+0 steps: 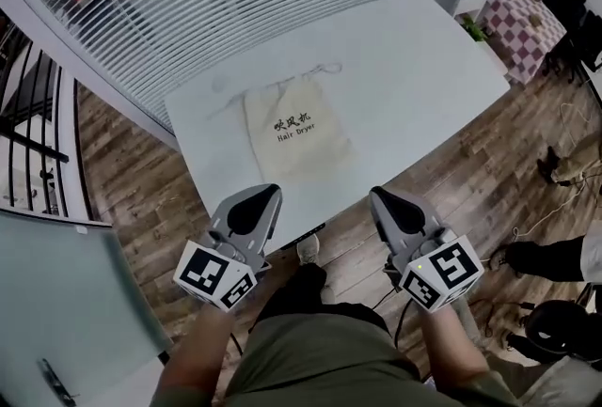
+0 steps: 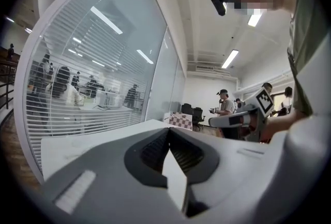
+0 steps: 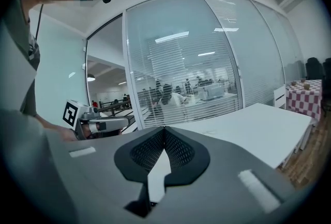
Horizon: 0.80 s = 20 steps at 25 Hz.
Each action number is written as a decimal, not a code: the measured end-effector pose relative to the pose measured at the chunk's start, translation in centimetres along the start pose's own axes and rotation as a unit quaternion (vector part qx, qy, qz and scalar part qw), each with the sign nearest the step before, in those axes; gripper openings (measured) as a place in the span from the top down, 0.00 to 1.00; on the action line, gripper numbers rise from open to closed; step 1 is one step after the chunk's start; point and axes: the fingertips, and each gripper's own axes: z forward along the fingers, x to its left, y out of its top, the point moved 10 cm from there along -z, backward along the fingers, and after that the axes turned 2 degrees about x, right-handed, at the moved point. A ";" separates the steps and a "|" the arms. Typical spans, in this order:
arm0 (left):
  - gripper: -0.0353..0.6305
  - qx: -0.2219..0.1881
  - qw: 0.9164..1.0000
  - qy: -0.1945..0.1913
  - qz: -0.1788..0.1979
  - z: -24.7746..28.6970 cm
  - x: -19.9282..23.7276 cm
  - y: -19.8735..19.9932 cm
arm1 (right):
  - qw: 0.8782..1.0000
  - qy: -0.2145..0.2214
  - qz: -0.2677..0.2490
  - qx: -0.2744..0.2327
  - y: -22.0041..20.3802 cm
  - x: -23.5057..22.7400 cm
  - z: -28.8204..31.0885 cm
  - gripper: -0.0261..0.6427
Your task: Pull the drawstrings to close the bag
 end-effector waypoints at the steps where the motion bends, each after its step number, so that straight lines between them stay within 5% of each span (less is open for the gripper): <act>1: 0.94 0.001 1.000 0.000 -0.001 0.5 0.6 0.0 | 1.000 -0.001 0.001 0.002 0.1 -0.4 0.6 0.95; 20: 0.94 0.020 0.999 0.025 -0.019 5.5 11.8 -0.1 | 1.000 0.001 -0.007 0.027 3.0 -5.4 12.4 0.95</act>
